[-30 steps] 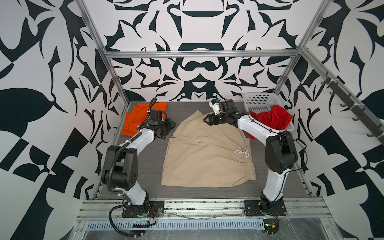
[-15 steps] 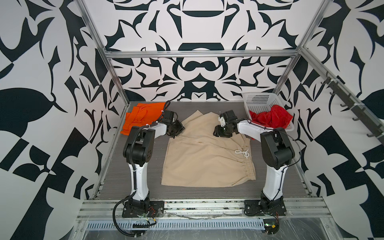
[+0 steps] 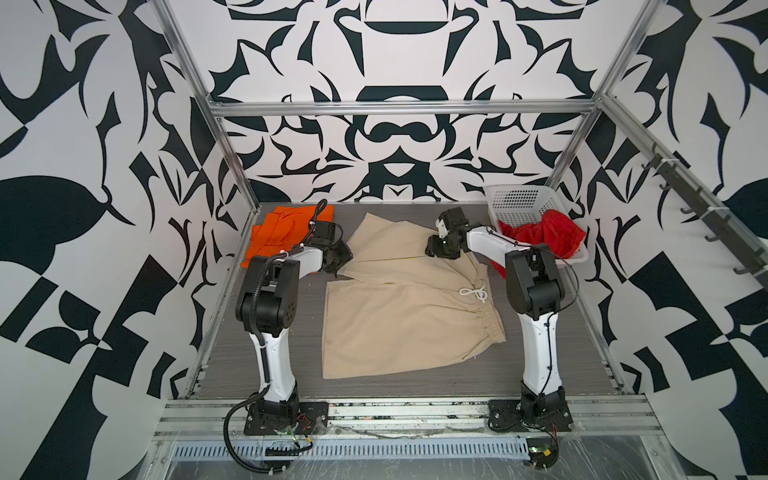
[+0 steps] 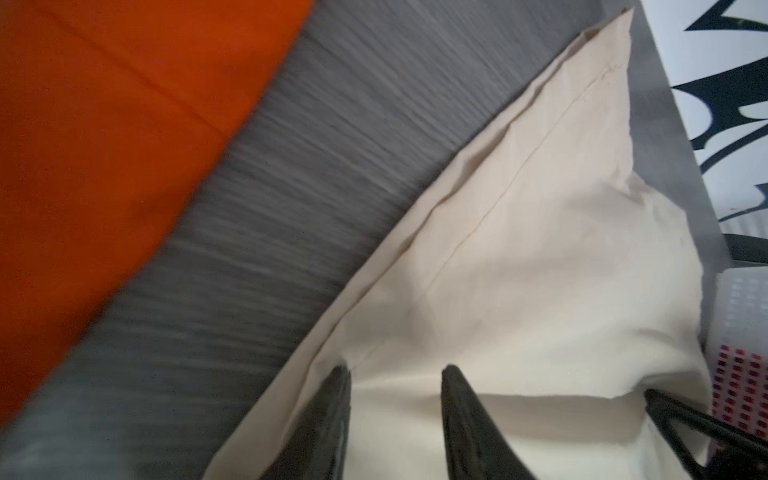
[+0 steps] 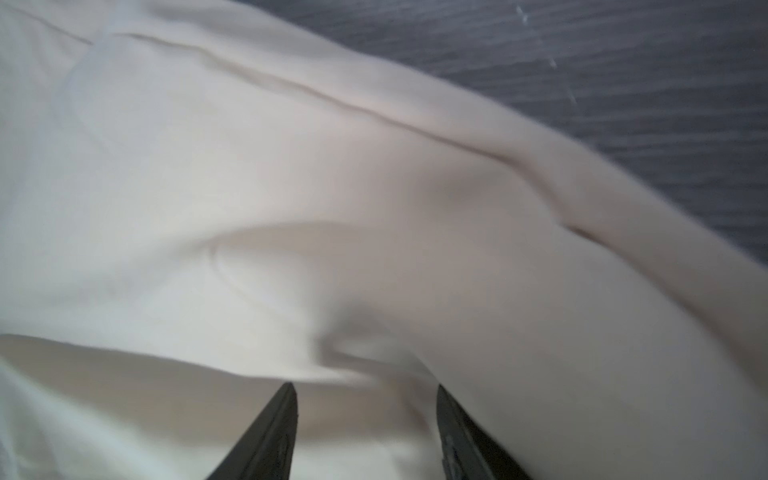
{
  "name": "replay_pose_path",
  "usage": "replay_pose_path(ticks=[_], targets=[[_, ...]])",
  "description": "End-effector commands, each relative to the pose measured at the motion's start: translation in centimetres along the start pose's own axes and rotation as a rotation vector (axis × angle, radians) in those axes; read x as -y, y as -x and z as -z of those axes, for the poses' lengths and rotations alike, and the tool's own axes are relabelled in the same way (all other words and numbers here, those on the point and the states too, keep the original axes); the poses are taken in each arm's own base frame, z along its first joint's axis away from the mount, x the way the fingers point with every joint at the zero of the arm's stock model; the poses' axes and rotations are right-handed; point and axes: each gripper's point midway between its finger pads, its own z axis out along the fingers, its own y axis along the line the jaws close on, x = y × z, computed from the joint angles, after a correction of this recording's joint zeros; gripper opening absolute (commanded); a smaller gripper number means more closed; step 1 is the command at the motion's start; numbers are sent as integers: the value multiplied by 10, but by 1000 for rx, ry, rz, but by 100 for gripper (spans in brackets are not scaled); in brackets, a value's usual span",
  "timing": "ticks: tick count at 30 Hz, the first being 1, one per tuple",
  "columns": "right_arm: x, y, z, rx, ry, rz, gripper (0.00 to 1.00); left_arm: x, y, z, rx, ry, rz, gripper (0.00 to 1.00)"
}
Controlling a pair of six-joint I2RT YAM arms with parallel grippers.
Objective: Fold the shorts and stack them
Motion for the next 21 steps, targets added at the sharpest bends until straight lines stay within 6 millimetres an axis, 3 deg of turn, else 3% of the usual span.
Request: replay_pose_path(ticks=[1,5,8,13,21], targets=[[-31,23,53,80,48,67,59,9,2,28,6,-20,-20,48],[-54,6,84,96,95,109,58,56,26,48,70,-181,-47,48],[-66,-21,91,64,118,124,58,81,40,42,72,-227,-86,48],[-73,-61,86,8,152,83,58,96,54,5,46,-251,-105,48],[-53,-105,68,-58,120,19,58,116,75,-52,10,-299,-118,47]])
